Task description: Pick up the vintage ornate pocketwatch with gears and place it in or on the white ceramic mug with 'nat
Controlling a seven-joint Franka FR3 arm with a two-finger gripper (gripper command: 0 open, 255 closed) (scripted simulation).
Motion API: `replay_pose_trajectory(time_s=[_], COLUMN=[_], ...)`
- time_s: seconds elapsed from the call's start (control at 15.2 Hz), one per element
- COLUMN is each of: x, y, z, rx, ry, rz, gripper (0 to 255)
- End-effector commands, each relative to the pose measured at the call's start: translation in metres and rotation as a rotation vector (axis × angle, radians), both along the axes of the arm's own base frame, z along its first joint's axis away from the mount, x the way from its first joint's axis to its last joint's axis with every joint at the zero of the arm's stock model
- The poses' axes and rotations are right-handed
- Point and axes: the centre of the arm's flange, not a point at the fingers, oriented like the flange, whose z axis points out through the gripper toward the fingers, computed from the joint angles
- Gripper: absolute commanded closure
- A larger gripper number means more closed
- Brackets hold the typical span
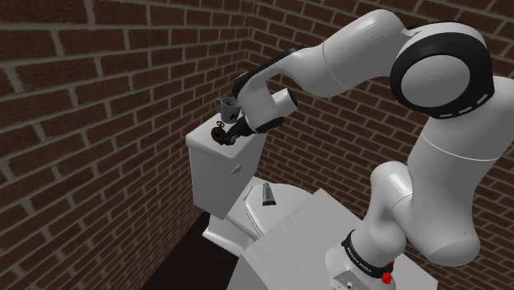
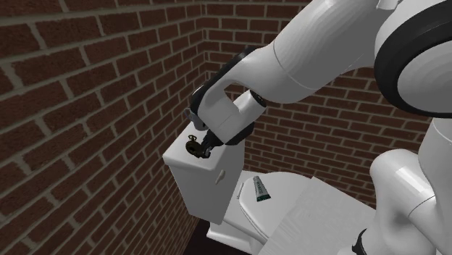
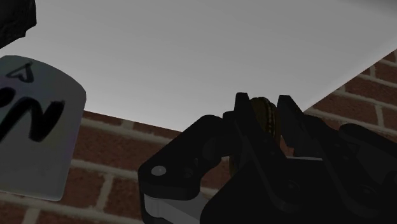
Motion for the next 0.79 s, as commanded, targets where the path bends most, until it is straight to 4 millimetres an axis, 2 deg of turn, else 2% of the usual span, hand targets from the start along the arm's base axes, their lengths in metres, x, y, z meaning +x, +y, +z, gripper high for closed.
replay_pose_trajectory(time_s=[0.0,0.07,0.73], x=[0.000,0.000,0.000], y=[0.000,0.000,0.000], z=[0.000,0.000,0.053], rx=[0.000,0.000,0.000], ry=[0.000,0.000,0.000], rz=[0.000,0.000,0.000], gripper=[255,255,255])
